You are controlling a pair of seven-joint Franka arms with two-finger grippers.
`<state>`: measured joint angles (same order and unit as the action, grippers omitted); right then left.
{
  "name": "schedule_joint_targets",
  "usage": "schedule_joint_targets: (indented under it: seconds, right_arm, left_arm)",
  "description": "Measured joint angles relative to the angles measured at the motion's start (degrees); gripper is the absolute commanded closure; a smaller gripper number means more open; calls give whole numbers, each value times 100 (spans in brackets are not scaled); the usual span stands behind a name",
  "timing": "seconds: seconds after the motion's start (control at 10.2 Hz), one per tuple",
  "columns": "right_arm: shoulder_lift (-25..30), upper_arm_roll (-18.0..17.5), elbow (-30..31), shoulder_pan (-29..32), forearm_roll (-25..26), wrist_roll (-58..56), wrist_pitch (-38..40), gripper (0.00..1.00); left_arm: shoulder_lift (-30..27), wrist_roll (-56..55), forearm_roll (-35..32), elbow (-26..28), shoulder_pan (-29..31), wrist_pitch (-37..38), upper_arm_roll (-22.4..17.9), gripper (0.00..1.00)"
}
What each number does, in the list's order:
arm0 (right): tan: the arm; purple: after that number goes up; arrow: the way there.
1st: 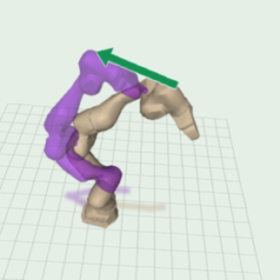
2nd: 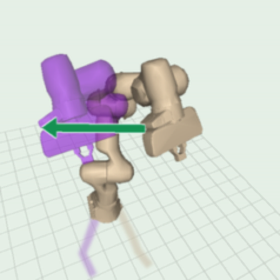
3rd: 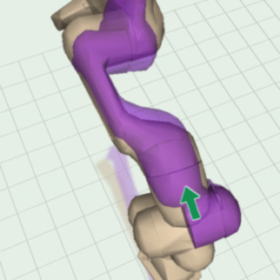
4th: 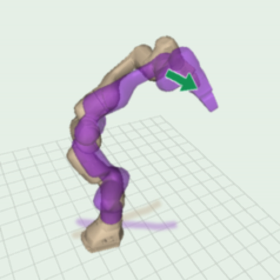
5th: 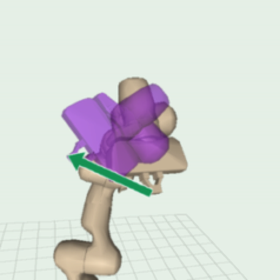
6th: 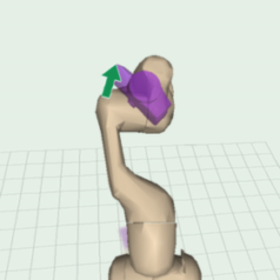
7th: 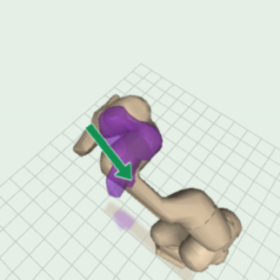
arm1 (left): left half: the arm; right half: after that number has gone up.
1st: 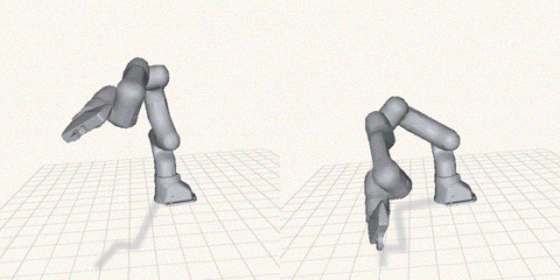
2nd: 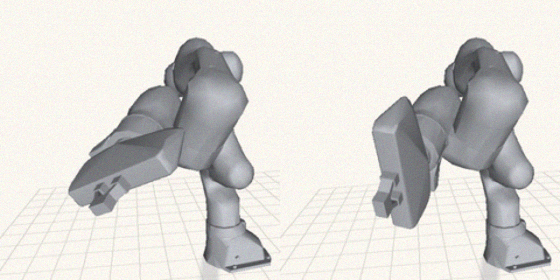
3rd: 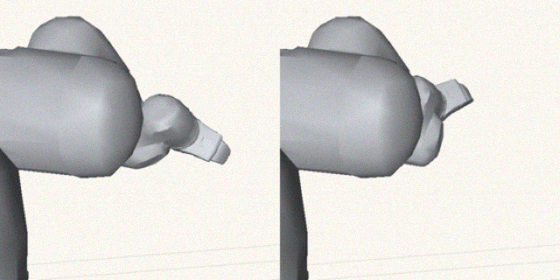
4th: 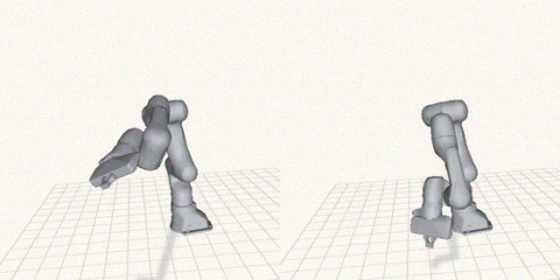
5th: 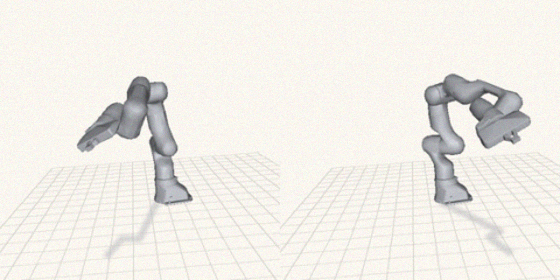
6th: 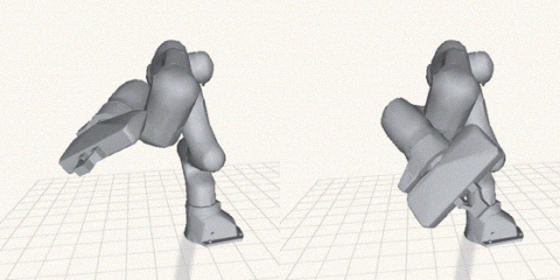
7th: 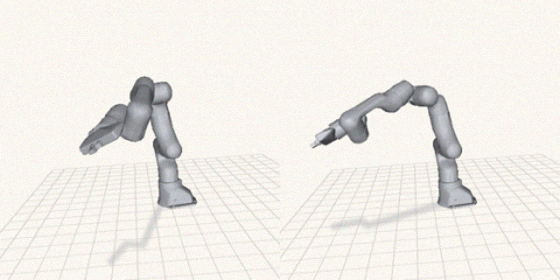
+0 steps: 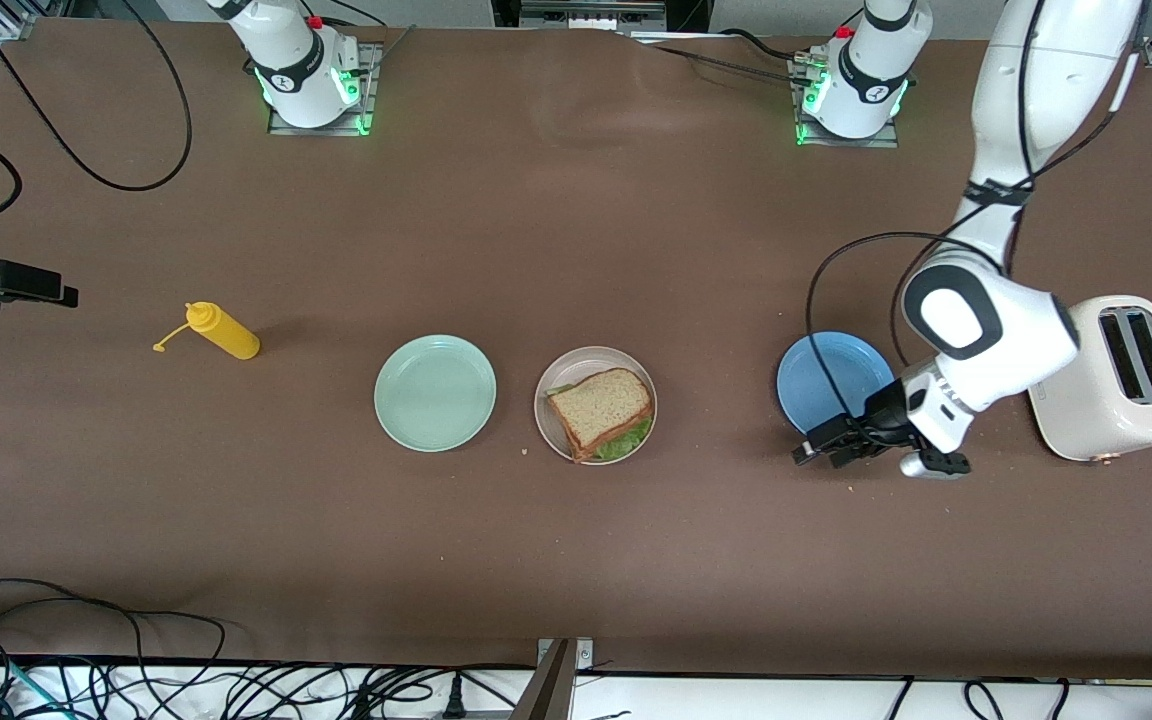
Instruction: Make sandwich on beige plate with both arms
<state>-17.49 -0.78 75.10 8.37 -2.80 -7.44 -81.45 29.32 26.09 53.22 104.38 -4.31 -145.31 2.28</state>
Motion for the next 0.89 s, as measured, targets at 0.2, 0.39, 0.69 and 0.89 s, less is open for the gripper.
schedule_joint_targets:
  seconds: [0.2,0.39,0.69,0.89]
  right_arm:
    - [97,-2,137,-139,187,124,31,0]
    - [387,23,525,-438,351,311,-31,0]
    - [724,1151,972,-1662,436,354,-326,0]
    - [821,1202,1222,-1648,436,354,-566,0]
  left_arm:
    - [-434,-1069,-1657,248,54,16,-128,0]
    - [-878,-2163,-3253,419,122,270,-208,0]
    - [-1480,-2686,-4634,483,281,1303,-371,0]
    - [-1734,-2686,-4748,504,291,1835,-417,0]
